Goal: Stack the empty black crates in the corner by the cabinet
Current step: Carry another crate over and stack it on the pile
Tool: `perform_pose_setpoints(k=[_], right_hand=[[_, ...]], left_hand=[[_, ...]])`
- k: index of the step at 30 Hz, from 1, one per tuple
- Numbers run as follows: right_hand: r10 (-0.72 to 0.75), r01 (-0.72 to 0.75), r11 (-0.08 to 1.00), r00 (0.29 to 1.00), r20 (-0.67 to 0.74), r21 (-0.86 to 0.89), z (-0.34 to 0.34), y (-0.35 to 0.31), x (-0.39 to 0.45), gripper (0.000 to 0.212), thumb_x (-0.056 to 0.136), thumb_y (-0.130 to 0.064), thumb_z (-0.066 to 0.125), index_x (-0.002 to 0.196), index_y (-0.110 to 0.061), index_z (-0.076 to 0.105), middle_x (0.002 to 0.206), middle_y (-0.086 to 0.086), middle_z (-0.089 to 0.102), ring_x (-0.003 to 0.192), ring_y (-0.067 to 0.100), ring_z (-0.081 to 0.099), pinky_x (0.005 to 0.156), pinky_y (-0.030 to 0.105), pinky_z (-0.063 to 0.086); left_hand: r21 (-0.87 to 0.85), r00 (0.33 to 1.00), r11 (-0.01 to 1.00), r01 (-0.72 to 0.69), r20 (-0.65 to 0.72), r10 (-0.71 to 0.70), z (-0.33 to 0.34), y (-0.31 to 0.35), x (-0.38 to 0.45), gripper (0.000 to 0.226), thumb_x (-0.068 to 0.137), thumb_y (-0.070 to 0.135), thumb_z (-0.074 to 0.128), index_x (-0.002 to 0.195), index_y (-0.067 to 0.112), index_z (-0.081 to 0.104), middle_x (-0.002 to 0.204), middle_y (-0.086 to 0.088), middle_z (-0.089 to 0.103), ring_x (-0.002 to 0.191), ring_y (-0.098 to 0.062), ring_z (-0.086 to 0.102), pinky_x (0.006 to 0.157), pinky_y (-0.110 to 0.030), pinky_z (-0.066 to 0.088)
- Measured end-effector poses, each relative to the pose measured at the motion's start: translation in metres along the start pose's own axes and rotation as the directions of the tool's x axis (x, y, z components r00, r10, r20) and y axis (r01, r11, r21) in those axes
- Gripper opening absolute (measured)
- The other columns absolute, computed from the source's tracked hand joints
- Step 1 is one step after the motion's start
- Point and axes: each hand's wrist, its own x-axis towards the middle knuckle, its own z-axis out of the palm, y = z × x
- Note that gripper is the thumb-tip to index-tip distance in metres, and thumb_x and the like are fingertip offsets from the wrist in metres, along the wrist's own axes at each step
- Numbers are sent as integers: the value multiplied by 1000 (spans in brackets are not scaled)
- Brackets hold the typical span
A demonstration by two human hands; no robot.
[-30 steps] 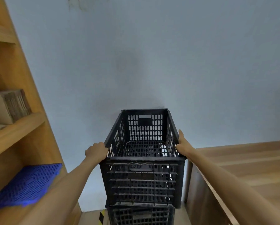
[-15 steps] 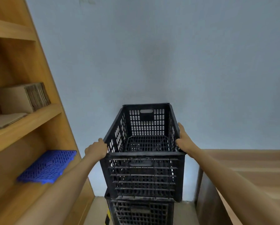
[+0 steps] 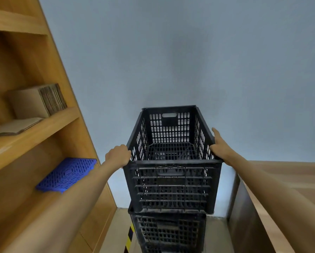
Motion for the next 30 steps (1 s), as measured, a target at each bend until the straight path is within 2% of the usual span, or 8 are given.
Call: perform_pose_setpoints(k=[3, 6, 10, 13, 15, 18, 25, 30], right_hand=[[39, -38, 999, 999, -29, 17, 12, -4, 1, 84, 89, 15, 34, 154, -27, 1, 142, 18, 41, 77, 19, 54, 53, 23, 43], [48, -47, 999, 998, -43, 13, 27, -7, 4, 84, 88, 15, 32, 154, -27, 2, 149, 18, 35, 100, 24, 49, 61, 21, 41], [100, -99, 995, 992, -79, 6, 40, -6, 3, 81, 89, 11, 34, 155, -23, 3, 152, 17, 30, 80, 5, 40, 66, 18, 34], [118, -122, 992, 986, -115, -28, 41, -11, -6, 71, 89, 10, 35, 152, -14, 14, 125, 13, 47, 84, 17, 47, 65, 22, 39], [110, -116, 993, 986, -122, -36, 42, -16, -12, 66, 89, 11, 36, 149, -13, 21, 108, 10, 49, 74, 16, 48, 58, 25, 38], [116, -126, 990, 983, -139, -64, 43, -21, -20, 66, 90, 9, 36, 150, -15, 20, 109, 12, 51, 71, 15, 48, 58, 28, 39], [126, -150, 981, 975, -182, -122, 47, -26, -31, 60, 89, 9, 35, 144, -13, 27, 84, 8, 49, 62, 19, 46, 52, 29, 40], [150, -169, 982, 970, -192, -85, 50, -20, -40, 61, 90, 8, 33, 144, -19, 25, 83, 9, 47, 60, 19, 43, 48, 29, 38]], left_hand=[[39, 1000, 999, -14, -4, 14, -6, -8, 9, 32, 101, 32, 36, 99, 10, 59, 91, -8, 65, 84, -30, 62, 73, -34, 46], [63, 999, 998, -32, 6, 32, -4, -20, 18, 34, 101, 31, 34, 100, 9, 59, 90, -8, 64, 83, -30, 63, 70, -33, 43], [52, 999, 998, -39, -9, 39, 2, -32, 24, 34, 102, 33, 31, 108, 9, 54, 94, -8, 61, 84, -28, 59, 70, -34, 42], [22, 999, 998, -53, 12, 53, 7, -36, 24, 36, 103, 35, 28, 118, 9, 48, 108, -13, 62, 88, -29, 56, 73, -36, 43], [-2, 998, 998, -60, 36, 60, 10, -38, 26, 37, 102, 35, 27, 121, 9, 46, 112, -15, 62, 93, -31, 58, 78, -38, 46], [-15, 995, 997, -72, 63, 73, 11, -39, 27, 37, 102, 32, 25, 124, 9, 44, 112, -16, 61, 93, -31, 59, 81, -39, 47], [11, 990, 995, -101, 96, 100, 8, -39, 29, 36, 102, 27, 26, 128, 7, 42, 114, -18, 60, 89, -30, 55, 76, -37, 43], [15, 986, 990, -138, 92, 136, 11, -45, 27, 38, 103, 29, 25, 128, 7, 41, 115, -19, 60, 91, -30, 54, 77, -37, 43]])
